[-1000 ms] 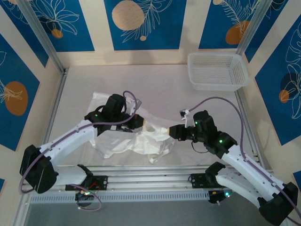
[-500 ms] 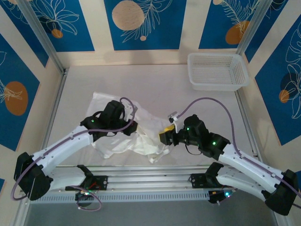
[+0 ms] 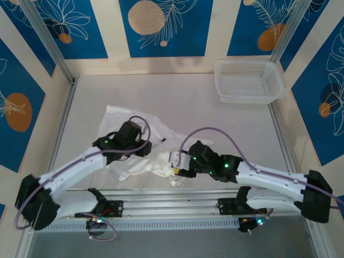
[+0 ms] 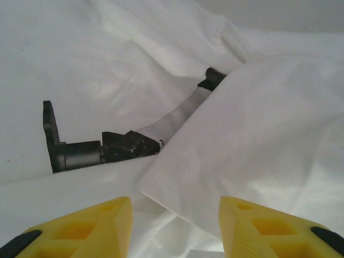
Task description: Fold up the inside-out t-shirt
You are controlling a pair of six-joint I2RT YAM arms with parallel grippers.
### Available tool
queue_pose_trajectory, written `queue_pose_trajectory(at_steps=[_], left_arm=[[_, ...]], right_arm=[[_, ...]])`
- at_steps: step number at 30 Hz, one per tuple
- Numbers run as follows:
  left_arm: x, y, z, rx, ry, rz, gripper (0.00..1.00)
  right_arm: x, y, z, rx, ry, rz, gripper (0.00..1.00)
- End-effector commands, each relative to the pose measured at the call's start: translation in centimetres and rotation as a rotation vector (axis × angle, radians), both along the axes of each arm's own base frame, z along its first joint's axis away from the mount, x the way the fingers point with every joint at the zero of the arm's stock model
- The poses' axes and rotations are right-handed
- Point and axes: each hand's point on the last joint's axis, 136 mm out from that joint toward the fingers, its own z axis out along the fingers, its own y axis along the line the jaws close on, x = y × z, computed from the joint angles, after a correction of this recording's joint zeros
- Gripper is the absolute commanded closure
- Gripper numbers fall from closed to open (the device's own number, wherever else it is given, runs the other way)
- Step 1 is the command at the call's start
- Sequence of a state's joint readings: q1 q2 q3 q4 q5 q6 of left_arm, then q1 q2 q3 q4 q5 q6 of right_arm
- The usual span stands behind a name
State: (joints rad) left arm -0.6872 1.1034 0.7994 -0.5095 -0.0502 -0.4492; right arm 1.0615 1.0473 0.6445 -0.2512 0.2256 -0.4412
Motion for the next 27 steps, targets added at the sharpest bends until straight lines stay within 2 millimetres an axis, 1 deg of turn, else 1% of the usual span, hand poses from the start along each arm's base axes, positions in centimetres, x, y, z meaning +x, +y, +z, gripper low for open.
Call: queue_pose_trajectory(at_steps=[1, 2, 3, 4, 6, 10, 15, 21, 24, 27], left_arm=[[-1.6, 1.9, 2.6, -0.118, -0.047, 0.099, 0.53], [-2.0, 2.7, 2.6, -0.135, -0.057, 0.138, 0.51], [-2.6, 3.5, 3.5, -0.182, -0.093, 0.168, 0.49], [-3.3, 4.1, 4.1, -0.225, -0.118, 0.185, 0.47], [-4.3, 5.1, 4.4, -0.27, -0.147, 0.199, 0.45], [-5.7, 6.4, 3.8, -0.23, -0.128, 0.198, 0.44], [-6.1, 6.2, 4.0, -0.214, -0.115, 0.163, 0.44], [-6.2, 6.1, 4.1, -0.217, -0.117, 0.151, 0.43], [-6.3, 6.1, 3.9, -0.217, -0.114, 0.149, 0.43], [-6.3, 6.2, 3.7, -0.215, -0.114, 0.152, 0.42]], right_arm=[[-0.9, 1.4, 0.4, -0.114, -0.062, 0.259, 0.46], [-1.2, 1.7, 0.2, -0.115, -0.017, 0.29, 0.46], [-1.5, 2.2, 0.2, -0.116, 0.022, 0.327, 0.46], [-1.7, 2.7, 0.2, -0.116, 0.058, 0.356, 0.46], [-1.6, 3.4, 0.0, -0.126, 0.124, 0.389, 0.47], [-0.8, 5.3, -0.3, -0.137, 0.206, 0.429, 0.48], [0.7, 6.2, -2.3, -0.231, 0.231, 0.475, 0.48], [2.8, 7.2, -3.2, -0.279, 0.18, 0.494, 0.48], [3.0, 6.9, -4.3, -0.325, 0.187, 0.504, 0.47], [2.6, 6.9, -4.8, -0.341, 0.21, 0.518, 0.47]])
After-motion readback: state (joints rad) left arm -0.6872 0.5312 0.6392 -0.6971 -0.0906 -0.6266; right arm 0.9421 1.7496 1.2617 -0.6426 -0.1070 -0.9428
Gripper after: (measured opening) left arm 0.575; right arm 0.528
